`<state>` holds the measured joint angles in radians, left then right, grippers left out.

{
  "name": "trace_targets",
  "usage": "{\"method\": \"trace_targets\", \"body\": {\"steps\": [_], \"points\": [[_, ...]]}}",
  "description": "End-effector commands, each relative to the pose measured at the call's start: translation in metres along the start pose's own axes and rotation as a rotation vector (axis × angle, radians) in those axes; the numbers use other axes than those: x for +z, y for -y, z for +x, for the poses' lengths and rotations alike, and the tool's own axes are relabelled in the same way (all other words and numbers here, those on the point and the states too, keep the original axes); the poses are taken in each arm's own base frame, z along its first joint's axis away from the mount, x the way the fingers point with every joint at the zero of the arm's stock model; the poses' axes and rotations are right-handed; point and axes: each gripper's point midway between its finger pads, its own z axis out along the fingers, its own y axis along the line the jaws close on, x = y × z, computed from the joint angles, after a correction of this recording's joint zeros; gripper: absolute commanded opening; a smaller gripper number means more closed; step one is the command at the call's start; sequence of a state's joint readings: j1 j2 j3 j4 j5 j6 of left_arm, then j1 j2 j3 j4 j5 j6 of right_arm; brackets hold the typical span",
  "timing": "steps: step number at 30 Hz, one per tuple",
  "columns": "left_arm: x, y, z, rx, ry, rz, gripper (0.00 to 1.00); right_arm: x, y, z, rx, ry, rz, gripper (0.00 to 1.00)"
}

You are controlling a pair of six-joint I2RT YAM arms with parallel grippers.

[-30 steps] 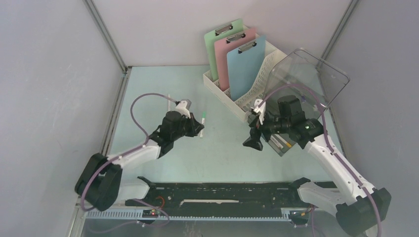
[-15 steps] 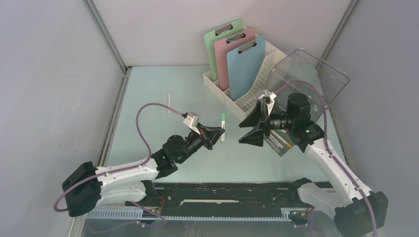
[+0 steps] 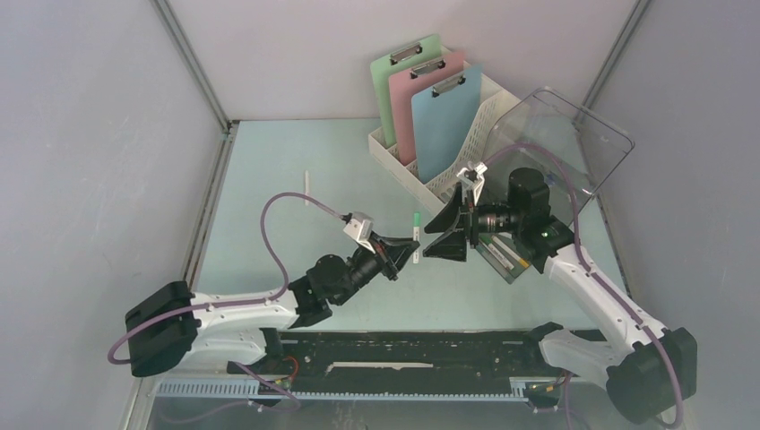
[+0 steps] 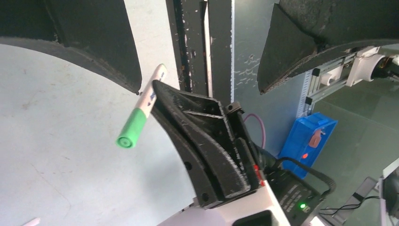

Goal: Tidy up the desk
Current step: Place the stationery in the drawer.

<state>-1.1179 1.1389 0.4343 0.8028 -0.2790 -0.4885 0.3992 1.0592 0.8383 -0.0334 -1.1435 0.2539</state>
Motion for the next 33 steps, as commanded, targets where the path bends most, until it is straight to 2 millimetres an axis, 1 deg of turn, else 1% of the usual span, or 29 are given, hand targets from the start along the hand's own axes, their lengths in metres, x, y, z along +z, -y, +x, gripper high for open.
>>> {"method": "trace_targets", "body": {"steps": [1,6,14,18,21,22,29,31,33], "points": [[0.008,0.022,-0.026,-0.018,0.094,0.039,0.00,0.001,0.011,-0.003,-0.049,0.030,0.071,0.98],[0.010,0.031,-0.026,-0.018,0.094,0.058,0.00,0.003,0.015,-0.002,-0.048,0.056,0.083,0.92],[0.015,0.043,-0.023,-0.024,0.089,0.084,0.00,0.005,0.014,-0.001,-0.027,0.054,0.071,0.77],[0.017,0.047,-0.021,-0.026,0.085,0.094,0.00,0.004,0.013,-0.003,-0.016,0.061,0.070,0.62],[0.017,0.049,-0.020,-0.027,0.083,0.097,0.00,0.004,0.012,-0.005,-0.007,0.064,0.064,0.55],[0.017,0.049,-0.019,-0.028,0.082,0.099,0.00,0.004,0.012,-0.005,-0.005,0.065,0.061,0.51],[0.017,0.052,-0.020,-0.028,0.084,0.107,0.00,0.005,0.014,-0.003,0.022,0.057,0.055,0.20],[0.017,0.052,-0.019,-0.026,0.080,0.111,0.02,0.005,0.014,-0.003,0.020,0.055,0.049,0.12],[0.016,0.051,-0.019,-0.028,0.083,0.109,0.12,0.005,0.012,-0.002,0.014,0.051,0.039,0.02]]}}
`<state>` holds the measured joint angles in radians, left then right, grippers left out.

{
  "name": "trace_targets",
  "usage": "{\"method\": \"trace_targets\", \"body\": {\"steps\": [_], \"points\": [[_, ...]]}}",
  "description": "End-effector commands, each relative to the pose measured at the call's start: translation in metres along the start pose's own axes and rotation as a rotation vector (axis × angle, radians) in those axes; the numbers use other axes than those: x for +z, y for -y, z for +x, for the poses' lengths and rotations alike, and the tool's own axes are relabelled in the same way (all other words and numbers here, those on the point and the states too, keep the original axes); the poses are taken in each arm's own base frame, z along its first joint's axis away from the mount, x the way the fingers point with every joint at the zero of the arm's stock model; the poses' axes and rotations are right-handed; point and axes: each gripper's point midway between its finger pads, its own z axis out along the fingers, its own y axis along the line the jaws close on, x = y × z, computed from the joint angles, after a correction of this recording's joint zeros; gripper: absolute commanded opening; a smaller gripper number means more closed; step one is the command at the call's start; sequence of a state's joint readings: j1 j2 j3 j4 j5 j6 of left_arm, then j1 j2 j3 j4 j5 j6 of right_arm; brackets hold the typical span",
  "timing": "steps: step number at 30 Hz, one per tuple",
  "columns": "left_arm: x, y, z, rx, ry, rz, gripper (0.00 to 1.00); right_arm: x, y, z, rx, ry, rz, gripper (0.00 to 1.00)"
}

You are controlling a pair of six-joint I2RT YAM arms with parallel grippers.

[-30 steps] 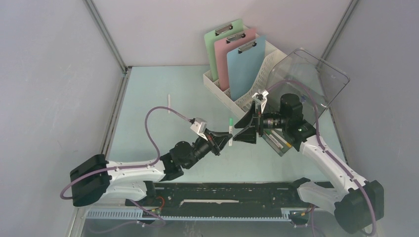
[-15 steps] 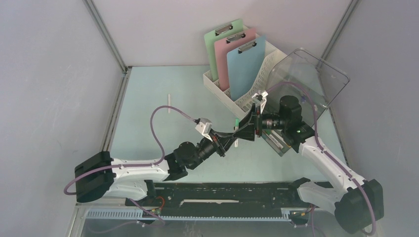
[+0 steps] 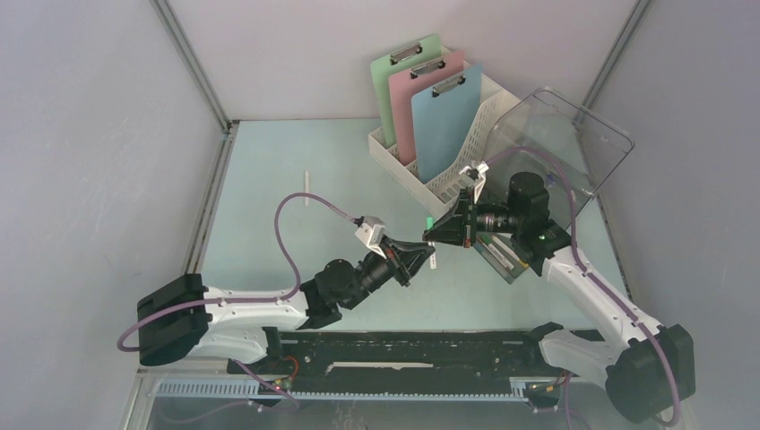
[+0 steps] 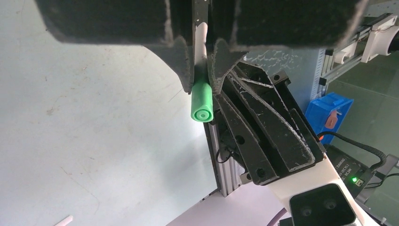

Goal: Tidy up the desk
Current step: Place the stationery in the drawer.

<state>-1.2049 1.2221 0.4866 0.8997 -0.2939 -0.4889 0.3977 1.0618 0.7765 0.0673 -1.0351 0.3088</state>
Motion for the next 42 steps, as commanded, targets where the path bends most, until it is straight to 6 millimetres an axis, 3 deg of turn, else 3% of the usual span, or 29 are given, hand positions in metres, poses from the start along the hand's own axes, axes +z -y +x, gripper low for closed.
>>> {"method": "trace_targets", "body": {"steps": [1,9,15,21,30,37,42], "points": [[0.008,0.011,-0.020,0.003,0.062,0.016,0.18,0.001,-0.014,-0.003,-0.016,-0.006,-0.069,0.00],[-0.003,-0.006,-0.020,0.069,0.053,-0.043,0.71,-0.007,-0.024,0.007,-0.143,-0.063,-0.125,0.00],[-0.027,-0.044,-0.027,0.239,0.041,-0.205,0.99,-0.014,-0.019,0.012,-0.285,-0.098,-0.067,0.00],[-0.061,-0.107,-0.049,0.456,0.068,-0.495,1.00,-0.027,0.011,0.010,-0.466,-0.140,0.139,0.00],[-0.080,-0.206,-0.060,0.490,0.050,-0.785,1.00,-0.065,0.106,0.010,-0.614,-0.318,0.601,0.00],[-0.082,-0.227,-0.065,0.466,0.065,-0.852,1.00,-0.096,0.169,0.013,-0.527,-0.401,0.927,0.00],[-0.084,-0.231,-0.063,0.454,0.064,-0.859,1.00,-0.118,0.198,0.021,-0.468,-0.450,1.069,0.00]]}}
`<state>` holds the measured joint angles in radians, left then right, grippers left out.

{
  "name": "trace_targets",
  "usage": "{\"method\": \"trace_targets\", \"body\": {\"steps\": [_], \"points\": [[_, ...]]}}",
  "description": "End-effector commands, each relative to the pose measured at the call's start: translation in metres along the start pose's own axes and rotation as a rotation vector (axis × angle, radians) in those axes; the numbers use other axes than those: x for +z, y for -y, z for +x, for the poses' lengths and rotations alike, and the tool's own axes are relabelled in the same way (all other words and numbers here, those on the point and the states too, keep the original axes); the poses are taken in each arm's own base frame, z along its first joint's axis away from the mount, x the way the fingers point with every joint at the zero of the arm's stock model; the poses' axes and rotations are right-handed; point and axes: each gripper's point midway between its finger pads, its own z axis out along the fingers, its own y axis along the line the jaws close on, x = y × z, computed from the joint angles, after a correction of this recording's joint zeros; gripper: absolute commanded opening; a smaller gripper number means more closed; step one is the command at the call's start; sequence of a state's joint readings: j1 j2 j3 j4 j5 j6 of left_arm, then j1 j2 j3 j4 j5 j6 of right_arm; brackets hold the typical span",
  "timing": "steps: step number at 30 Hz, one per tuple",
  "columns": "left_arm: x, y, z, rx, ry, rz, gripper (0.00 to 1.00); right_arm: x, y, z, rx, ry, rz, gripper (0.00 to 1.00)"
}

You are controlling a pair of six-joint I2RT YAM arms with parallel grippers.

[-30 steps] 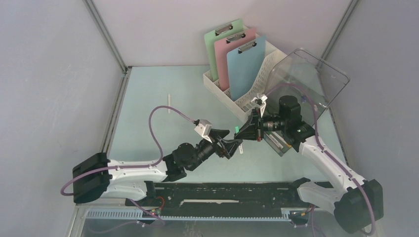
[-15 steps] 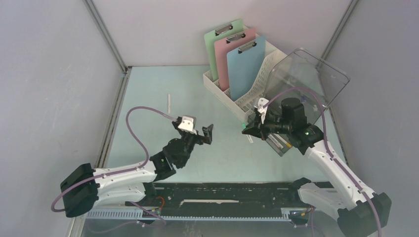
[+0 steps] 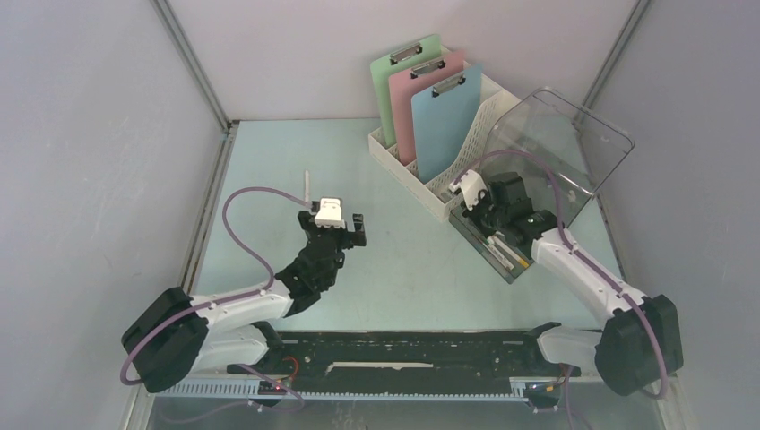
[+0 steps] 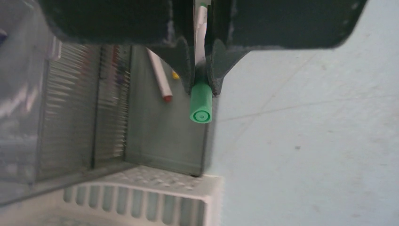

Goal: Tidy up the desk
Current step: Place the stationery in the drawer.

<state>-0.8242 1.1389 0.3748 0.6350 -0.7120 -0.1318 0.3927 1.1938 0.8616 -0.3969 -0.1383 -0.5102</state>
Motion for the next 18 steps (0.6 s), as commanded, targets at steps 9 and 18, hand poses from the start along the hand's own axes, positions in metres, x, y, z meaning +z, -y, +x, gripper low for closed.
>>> {"method": "trace_targets", "body": {"steps": [9,18], "points": [[0.007,0.000,-0.009,-0.039,0.026,-0.017,1.00,0.014,0.050,0.024,0.047,-0.144,0.205,0.00],[0.006,-0.002,-0.008,-0.042,0.027,-0.019,1.00,0.019,0.045,0.029,0.067,-0.189,0.164,0.25]]}}
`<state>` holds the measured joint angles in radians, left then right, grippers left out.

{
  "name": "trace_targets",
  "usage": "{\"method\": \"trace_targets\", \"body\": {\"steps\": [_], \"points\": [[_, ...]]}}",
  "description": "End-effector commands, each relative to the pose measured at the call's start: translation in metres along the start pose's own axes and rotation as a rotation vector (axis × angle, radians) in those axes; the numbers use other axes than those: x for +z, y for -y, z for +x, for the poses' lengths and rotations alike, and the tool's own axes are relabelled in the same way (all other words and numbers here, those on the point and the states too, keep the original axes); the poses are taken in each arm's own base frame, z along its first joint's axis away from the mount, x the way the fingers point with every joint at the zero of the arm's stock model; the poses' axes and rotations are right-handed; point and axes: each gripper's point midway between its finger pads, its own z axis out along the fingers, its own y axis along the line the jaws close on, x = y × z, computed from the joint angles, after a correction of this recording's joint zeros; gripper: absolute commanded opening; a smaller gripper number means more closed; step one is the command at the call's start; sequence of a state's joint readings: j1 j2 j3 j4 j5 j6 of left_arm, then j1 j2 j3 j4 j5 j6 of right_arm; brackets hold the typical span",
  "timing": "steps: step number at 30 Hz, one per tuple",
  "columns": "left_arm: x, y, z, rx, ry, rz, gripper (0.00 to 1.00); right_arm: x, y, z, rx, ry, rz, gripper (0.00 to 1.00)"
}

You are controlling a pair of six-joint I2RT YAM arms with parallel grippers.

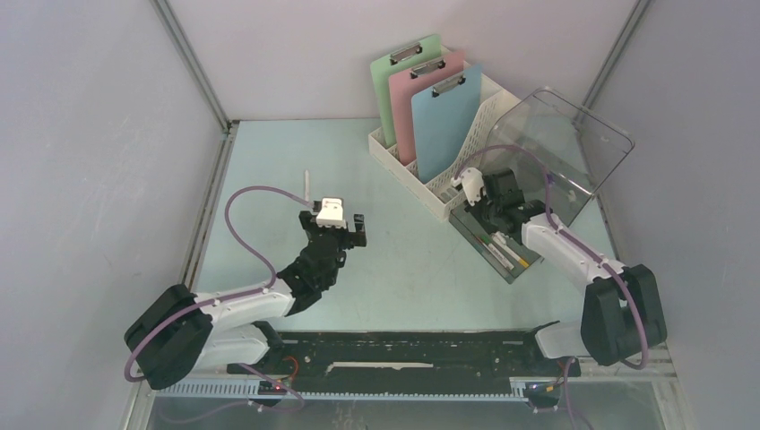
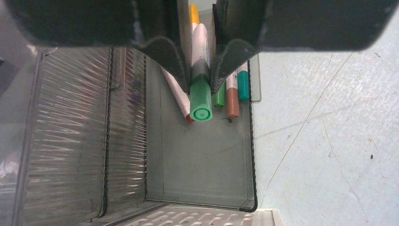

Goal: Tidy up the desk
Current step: Place the stationery in the drawer, then pick up the stationery from the center of the board.

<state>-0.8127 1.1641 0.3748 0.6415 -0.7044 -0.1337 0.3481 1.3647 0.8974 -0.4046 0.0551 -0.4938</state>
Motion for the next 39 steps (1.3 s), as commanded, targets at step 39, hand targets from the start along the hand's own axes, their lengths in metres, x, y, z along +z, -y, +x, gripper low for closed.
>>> {"method": "trace_targets", "body": {"steps": [39], "points": [[0.106,-0.108,0.065,-0.417,-0.559,-0.351,0.97,-0.038,-0.003,-0.042,-0.006,0.154,-0.075,0.49]]}}
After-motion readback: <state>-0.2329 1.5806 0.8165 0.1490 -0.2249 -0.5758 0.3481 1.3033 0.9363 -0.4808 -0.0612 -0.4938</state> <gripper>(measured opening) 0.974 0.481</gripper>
